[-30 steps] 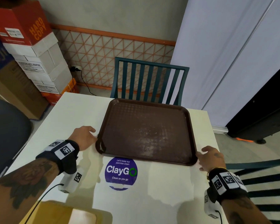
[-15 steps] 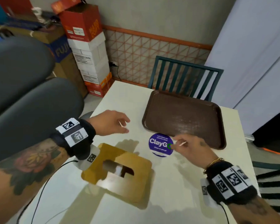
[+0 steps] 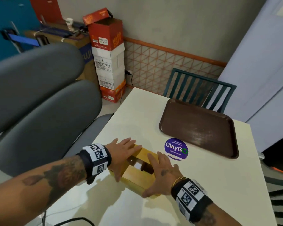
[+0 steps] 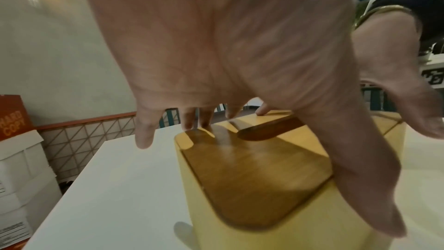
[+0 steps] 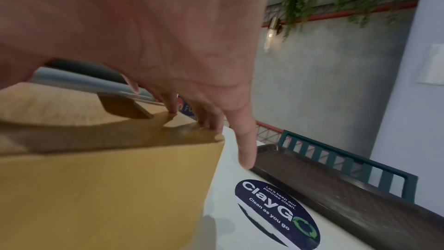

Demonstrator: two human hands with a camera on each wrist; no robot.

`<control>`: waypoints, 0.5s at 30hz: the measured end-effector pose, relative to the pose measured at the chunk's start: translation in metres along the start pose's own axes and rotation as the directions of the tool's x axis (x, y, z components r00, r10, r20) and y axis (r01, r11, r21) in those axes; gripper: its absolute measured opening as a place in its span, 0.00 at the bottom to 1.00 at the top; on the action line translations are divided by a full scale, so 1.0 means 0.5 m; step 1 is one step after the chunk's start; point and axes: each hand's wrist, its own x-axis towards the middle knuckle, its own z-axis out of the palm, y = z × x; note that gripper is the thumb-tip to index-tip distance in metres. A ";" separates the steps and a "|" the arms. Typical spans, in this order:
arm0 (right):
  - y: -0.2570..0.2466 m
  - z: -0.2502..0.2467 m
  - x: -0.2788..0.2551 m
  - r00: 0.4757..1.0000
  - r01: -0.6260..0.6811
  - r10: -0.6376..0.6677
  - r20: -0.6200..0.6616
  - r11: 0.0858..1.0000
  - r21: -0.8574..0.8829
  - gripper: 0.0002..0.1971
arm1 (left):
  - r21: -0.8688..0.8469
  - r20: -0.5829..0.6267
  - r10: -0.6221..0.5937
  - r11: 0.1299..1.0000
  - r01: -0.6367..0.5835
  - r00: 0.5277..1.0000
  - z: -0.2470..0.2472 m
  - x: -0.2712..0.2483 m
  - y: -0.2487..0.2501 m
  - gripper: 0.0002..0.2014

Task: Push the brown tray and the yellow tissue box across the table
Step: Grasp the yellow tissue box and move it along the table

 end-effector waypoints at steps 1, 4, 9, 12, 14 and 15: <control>0.001 0.004 0.004 1.000 0.000 0.000 0.012 1.000 -0.017 0.68 | -0.002 -0.002 -0.004 1.000 0.004 1.000 0.000 0.001 0.003 0.71; 0.003 0.006 0.020 0.999 0.030 -0.030 -0.013 0.999 -0.041 0.67 | 0.044 -0.031 0.000 0.999 0.001 1.000 -0.008 0.003 0.009 0.69; 0.013 -0.027 0.046 0.993 0.108 -0.110 -0.030 0.992 -0.061 0.67 | 0.034 -0.076 -0.025 0.999 0.027 0.997 -0.019 0.012 -0.004 0.67; 0.013 -0.066 0.067 0.988 0.137 -0.141 -0.059 0.988 -0.064 0.66 | 0.018 -0.109 -0.038 0.999 0.041 0.993 -0.038 0.025 -0.034 0.67; 0.009 -0.101 0.091 0.986 0.145 -0.150 -0.072 0.987 -0.071 0.66 | 0.012 -0.132 -0.047 0.999 0.049 0.990 -0.061 0.039 -0.065 0.66; 0.006 -0.121 0.111 0.985 0.145 -0.150 -0.085 0.987 -0.070 0.66 | 0.012 -0.144 -0.048 0.999 0.050 0.988 -0.075 0.049 -0.085 0.66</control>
